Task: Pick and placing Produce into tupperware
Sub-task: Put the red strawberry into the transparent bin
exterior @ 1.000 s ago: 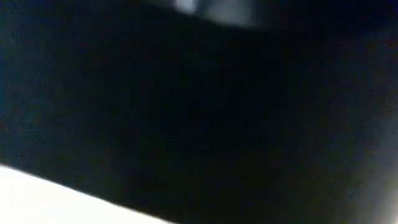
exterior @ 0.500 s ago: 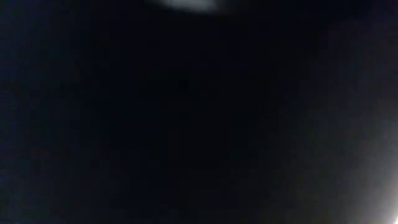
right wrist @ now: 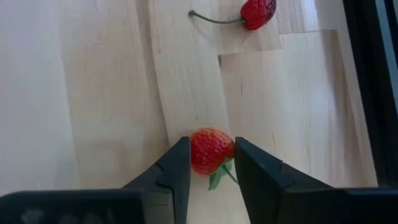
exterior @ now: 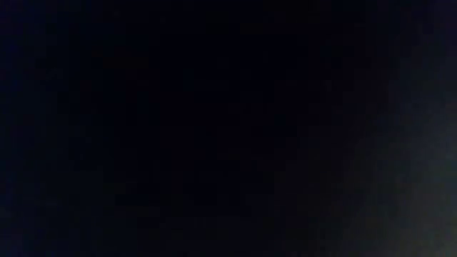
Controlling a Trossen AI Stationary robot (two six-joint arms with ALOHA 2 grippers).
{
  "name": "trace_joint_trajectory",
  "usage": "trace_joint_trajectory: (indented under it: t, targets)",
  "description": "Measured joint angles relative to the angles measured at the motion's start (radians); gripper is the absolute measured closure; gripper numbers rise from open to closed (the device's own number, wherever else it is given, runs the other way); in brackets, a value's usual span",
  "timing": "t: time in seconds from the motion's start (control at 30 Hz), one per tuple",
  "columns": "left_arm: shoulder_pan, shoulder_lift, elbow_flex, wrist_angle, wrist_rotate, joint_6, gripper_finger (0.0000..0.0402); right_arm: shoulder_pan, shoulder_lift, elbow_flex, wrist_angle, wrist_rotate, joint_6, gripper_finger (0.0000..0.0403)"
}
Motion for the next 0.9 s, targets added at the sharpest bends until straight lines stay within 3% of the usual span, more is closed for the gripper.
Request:
trace_joint_trajectory:
  t: [0.7,0.9]
  targets:
    - [0.000,0.000,0.000,0.000,0.000,-0.001,0.0166,0.002,-0.001,0.025,-0.019,0.030,0.007,0.0337]
    - [0.000,0.000,0.000,0.000,0.000,-0.001,0.0166,0.000,-0.003,0.010,-0.025,0.010,0.040,0.0313]
